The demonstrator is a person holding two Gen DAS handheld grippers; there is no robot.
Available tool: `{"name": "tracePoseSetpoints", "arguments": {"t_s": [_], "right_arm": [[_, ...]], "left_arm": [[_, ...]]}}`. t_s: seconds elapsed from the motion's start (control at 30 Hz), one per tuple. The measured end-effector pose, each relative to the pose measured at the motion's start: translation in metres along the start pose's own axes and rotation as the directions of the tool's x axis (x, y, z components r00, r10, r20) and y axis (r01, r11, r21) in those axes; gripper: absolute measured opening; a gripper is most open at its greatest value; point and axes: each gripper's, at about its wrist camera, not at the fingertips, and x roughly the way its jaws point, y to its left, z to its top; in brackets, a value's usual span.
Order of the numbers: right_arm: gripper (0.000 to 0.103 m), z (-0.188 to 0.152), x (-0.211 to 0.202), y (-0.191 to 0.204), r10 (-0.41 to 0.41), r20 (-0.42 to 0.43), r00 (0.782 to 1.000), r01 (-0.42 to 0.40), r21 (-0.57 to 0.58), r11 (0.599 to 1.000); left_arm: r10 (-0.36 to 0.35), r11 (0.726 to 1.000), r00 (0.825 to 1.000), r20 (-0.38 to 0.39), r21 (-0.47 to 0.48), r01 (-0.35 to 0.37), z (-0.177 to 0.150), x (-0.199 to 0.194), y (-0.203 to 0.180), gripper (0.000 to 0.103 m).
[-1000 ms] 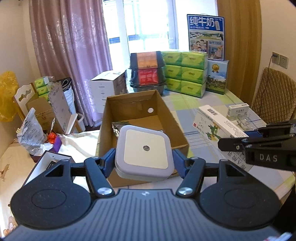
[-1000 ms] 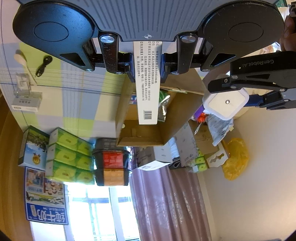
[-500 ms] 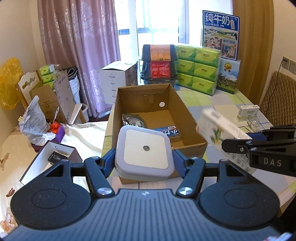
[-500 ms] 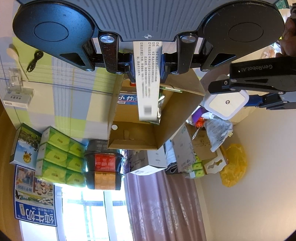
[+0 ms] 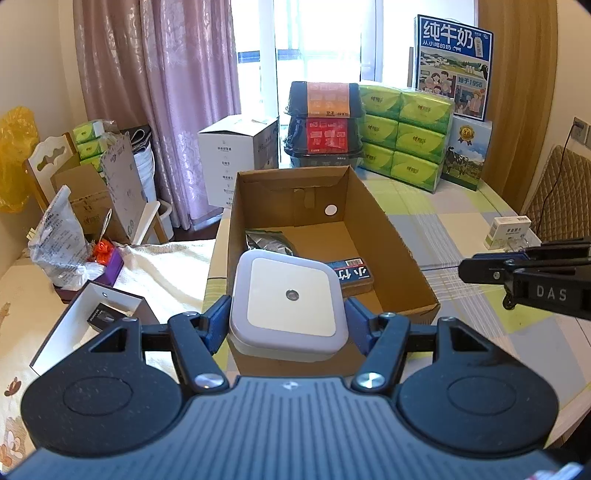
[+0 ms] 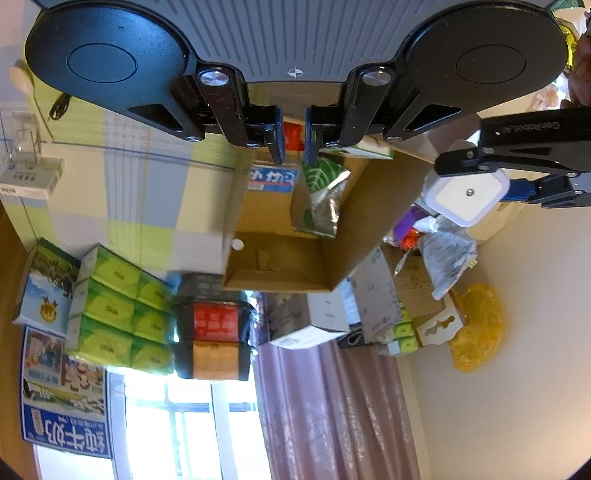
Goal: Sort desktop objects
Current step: 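Drop the long white box into the carton with the right while the left holds the night light, then grasp the small white ointment box with the right while the left holds the night light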
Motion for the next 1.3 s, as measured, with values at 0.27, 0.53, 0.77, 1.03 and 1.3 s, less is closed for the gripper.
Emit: {"name": "tracePoseSetpoints", "arguments": {"t_s": [0.27,0.53,0.77,1.03,1.3], "right_arm": [[0.008,-0.012,-0.001,-0.011,0.032,-0.029,0.999,-0.032,0.004,0.999],[0.019,-0.040,-0.023,-0.008,0.127,-0.095,0.987,-0.136,-0.093,0.986],[0.053,-0.068,-0.040,-0.002,0.190,-0.195,0.962,-0.232,-0.225,0.946],[0.053,-0.093,-0.044,0.028,0.224,-0.363,0.904,-0.372,-0.411,0.833],[0.053,-0.116,-0.020,0.032,0.175,-0.457,0.872,-0.392,-0.439,0.808]], "left_arm": [[-0.001,1.000,1.000,-0.015,0.009,0.001,-0.003,0.005,-0.008,0.060],[0.001,1.000,1.000,-0.001,0.004,-0.001,-0.009,-0.011,-0.013,0.060],[-0.003,1.000,1.000,-0.012,-0.007,0.003,-0.017,-0.013,-0.014,0.060],[-0.002,1.000,1.000,-0.007,-0.015,0.002,-0.021,-0.019,-0.015,0.060],[-0.004,1.000,1.000,-0.010,-0.021,0.004,-0.023,-0.020,-0.015,0.060]]}}
